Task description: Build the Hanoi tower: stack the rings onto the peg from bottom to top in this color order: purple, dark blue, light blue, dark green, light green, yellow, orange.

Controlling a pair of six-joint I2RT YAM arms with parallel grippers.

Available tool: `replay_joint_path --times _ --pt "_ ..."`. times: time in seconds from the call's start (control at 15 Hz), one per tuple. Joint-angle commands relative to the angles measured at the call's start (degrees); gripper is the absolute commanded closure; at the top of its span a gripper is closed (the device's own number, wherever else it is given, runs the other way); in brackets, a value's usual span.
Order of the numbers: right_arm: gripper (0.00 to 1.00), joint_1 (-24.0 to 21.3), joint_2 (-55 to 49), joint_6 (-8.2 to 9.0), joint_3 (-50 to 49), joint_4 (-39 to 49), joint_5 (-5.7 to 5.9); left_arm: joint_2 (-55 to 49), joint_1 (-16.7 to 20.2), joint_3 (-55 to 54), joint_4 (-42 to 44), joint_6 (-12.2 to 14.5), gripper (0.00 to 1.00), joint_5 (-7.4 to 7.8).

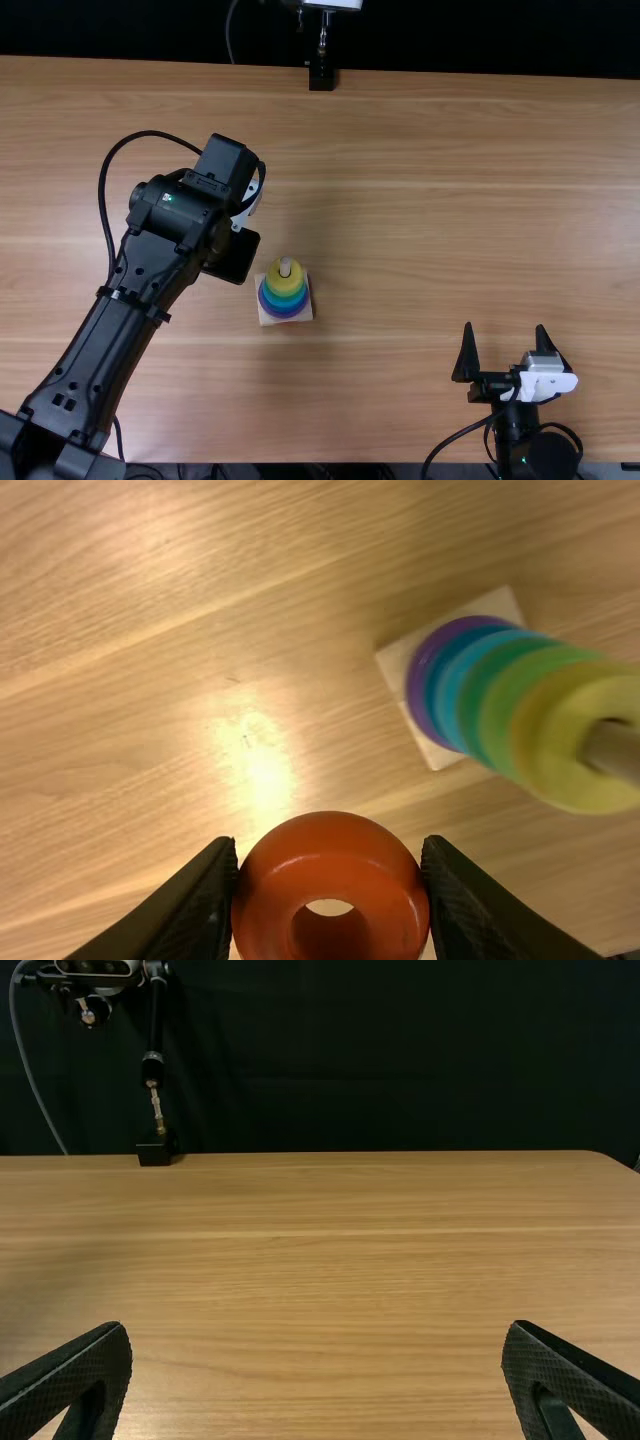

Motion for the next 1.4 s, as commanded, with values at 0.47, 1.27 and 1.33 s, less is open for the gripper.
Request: replay_joint_path --times 0.47,1.27,1.33 --pt "0.0 -0.4 -0.7 0.24 -0.6 0.2 -0.34 1.0 -6.3 10.1 -0.2 -8.4 1.0 -0.21" --pt "0.0 -0.4 -0.7 0.24 -0.6 0.1 -0.34 3.6 -10.0 10.3 0.4 -11.5 1.0 0.0" --pt "0.0 -0.4 -0.7 0.24 -0.6 0.1 -0.34 4.8 -10.2 10.3 0.4 -12.0 1.0 -0.1"
